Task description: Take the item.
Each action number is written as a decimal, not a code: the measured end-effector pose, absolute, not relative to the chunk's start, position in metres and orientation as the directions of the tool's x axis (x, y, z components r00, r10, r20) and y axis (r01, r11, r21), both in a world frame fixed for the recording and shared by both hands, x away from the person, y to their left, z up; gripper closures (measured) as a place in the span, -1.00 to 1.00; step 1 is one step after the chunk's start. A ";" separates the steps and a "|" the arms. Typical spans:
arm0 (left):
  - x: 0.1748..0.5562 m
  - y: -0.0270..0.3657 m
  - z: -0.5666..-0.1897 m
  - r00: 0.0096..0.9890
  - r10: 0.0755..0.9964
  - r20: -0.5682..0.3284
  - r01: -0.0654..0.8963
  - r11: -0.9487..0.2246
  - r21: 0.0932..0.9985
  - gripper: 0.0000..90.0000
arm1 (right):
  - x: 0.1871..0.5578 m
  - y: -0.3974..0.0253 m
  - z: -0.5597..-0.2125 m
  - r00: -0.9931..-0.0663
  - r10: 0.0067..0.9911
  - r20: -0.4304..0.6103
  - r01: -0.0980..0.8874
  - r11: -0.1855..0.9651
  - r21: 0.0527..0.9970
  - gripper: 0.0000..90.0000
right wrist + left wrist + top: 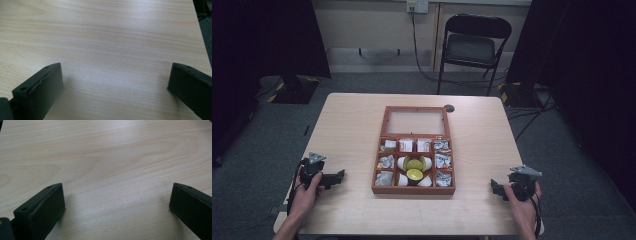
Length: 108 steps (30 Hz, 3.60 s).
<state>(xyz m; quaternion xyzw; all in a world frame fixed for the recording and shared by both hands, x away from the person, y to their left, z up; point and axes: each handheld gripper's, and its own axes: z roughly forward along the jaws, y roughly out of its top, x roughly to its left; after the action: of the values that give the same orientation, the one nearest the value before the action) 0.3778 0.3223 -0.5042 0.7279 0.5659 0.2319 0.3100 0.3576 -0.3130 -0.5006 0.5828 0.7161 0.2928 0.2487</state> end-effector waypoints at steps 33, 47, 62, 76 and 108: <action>0.377 0.321 -0.504 0.256 0.967 -0.014 0.679 -0.170 0.714 -1.00 | 0.353 -0.300 -0.486 -0.243 0.964 0.104 0.670 0.089 0.737 -0.62; 0.376 0.320 -0.504 0.256 0.967 -0.017 0.678 -0.166 0.716 -1.00 | 0.349 -0.279 -0.469 -0.352 0.929 0.117 0.620 0.137 0.772 -0.40; 0.376 0.321 -0.504 0.262 0.965 -0.015 0.679 -0.173 0.714 -1.00 | 0.342 -0.248 -0.449 -0.437 0.891 0.124 0.573 0.169 0.802 -0.31; 0.376 0.320 -0.504 0.262 0.965 -0.015 0.677 -0.172 0.715 -1.00 | 0.354 -0.210 -0.430 -0.543 0.834 0.100 0.513 0.235 0.826 -0.29; 0.376 0.320 -0.504 0.262 0.965 -0.015 0.677 -0.173 0.715 -1.00 | 0.387 -0.117 -0.415 -0.719 0.686 0.114 0.454 0.339 0.824 0.17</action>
<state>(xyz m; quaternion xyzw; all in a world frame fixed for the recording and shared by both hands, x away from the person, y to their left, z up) 0.3758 0.3203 -0.5043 0.7303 0.5621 0.2302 0.3126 0.3874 -0.1171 -0.4155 0.3526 0.8083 0.4540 0.1274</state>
